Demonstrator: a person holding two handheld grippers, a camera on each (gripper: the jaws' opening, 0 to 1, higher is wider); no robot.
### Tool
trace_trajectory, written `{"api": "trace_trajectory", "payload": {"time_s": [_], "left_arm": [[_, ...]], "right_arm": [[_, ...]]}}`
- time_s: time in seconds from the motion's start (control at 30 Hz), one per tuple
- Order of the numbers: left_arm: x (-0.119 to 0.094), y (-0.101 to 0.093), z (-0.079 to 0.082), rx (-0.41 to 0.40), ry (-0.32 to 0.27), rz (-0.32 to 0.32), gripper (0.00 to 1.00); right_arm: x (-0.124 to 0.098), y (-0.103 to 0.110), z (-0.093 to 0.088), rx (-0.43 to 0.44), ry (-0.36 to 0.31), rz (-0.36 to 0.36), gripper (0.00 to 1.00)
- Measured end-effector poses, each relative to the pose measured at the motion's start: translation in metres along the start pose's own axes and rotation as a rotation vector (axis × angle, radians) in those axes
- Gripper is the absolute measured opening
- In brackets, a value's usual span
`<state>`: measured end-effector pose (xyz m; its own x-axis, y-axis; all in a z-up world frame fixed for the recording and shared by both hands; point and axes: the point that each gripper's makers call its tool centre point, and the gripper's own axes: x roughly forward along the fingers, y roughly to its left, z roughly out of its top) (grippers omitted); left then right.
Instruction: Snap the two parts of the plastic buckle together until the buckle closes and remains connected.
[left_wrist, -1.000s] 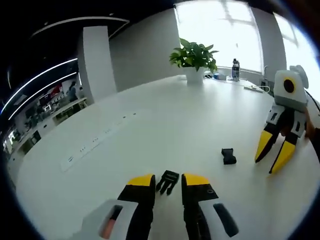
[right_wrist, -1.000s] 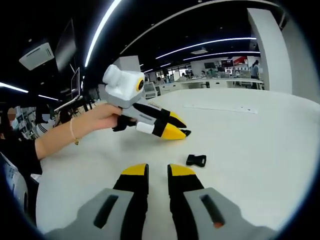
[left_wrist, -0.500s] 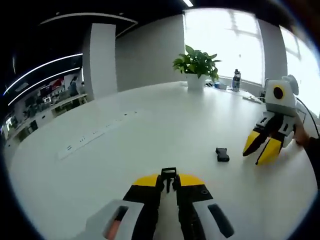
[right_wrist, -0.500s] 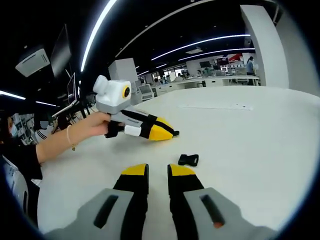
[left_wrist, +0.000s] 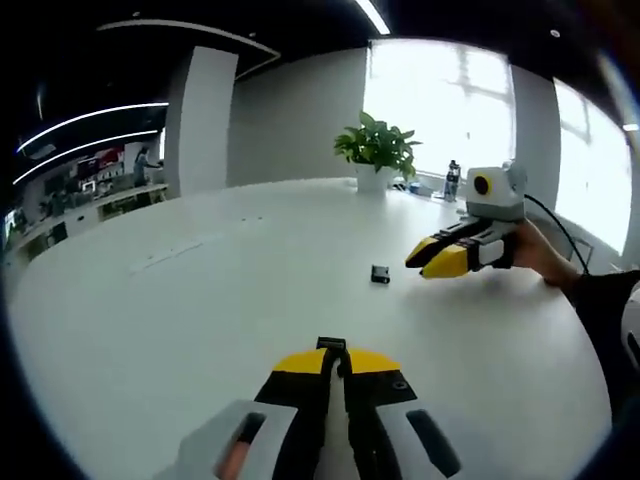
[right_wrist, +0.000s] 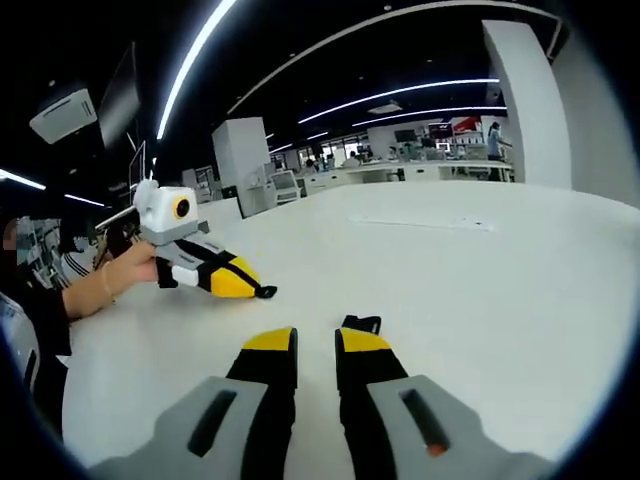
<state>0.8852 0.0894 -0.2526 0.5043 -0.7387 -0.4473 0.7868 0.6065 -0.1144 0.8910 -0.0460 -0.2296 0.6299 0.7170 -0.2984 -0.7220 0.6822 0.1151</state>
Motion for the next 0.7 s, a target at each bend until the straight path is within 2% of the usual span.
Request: {"api": "trace_trajectory", "payload": {"time_s": [0.2, 0.3, 0.33, 0.4, 0.5, 0.7], "left_arm": [[-0.016, -0.01, -0.002, 0.035, -0.005, -0.021, 0.06], [-0.018, 0.002, 0.002, 0.126, -0.024, 0.061, 0.07], [-0.016, 0.005, 0.003, 0.127, -0.028, 0.076, 0.11], [-0.012, 0.007, 0.003, 0.096, -0.036, 0.063, 0.17], [-0.005, 0.005, 0.005, 0.037, -0.063, 0.03, 0.17], [0.003, 0.008, 0.004, 0.052, -0.053, 0.041, 0.18]], "right_arm": [[-0.001, 0.002, 0.007, -0.03, -0.03, 0.0, 0.15], [-0.001, 0.002, 0.009, -0.04, -0.039, -0.001, 0.15], [-0.001, 0.002, 0.01, -0.04, -0.04, -0.002, 0.15], [-0.001, 0.002, 0.01, -0.036, -0.043, -0.002, 0.15], [-0.002, 0.0, 0.013, -0.049, -0.047, -0.012, 0.16], [0.003, -0.006, 0.009, -0.078, -0.022, -0.026, 0.17]]}}
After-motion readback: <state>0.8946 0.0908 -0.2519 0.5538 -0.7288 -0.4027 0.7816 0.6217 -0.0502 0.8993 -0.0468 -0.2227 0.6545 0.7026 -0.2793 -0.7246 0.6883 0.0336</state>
